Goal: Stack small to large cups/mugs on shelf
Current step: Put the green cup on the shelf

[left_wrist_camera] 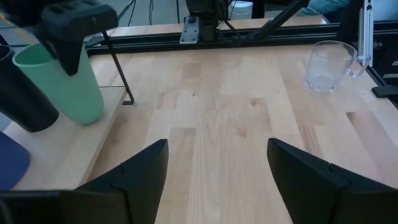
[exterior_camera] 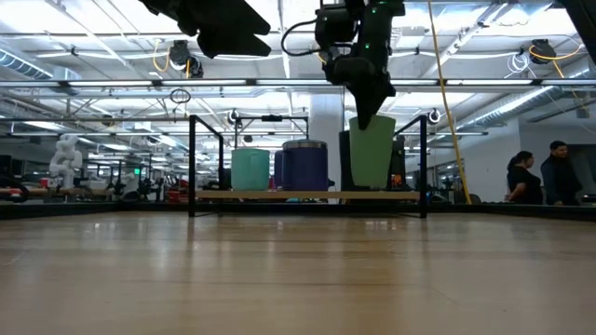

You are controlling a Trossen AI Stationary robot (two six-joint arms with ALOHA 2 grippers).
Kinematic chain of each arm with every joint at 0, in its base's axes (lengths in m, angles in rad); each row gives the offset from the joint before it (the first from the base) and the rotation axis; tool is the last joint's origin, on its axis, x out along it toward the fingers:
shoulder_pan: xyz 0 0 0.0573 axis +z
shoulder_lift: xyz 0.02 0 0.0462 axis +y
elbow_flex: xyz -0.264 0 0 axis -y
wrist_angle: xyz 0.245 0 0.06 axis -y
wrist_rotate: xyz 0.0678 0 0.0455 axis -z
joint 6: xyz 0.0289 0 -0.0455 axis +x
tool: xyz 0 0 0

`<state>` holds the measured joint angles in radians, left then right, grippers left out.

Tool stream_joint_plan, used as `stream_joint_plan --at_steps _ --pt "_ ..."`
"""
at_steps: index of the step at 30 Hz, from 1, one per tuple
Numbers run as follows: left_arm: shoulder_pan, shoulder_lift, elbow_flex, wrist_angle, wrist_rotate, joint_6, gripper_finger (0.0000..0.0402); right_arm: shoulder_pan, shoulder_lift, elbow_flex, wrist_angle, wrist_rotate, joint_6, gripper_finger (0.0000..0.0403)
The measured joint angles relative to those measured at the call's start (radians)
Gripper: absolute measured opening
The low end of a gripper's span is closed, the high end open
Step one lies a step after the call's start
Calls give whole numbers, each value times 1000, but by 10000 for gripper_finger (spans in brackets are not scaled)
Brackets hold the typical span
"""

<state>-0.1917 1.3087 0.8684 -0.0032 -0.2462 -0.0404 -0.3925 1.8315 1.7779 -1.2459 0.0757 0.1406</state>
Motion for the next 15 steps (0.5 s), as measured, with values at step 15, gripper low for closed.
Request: stream_joint_plan --at_steps 15 --pt "0 0 0 0 0 2 271 -20 0 0 41 1 -32 28"
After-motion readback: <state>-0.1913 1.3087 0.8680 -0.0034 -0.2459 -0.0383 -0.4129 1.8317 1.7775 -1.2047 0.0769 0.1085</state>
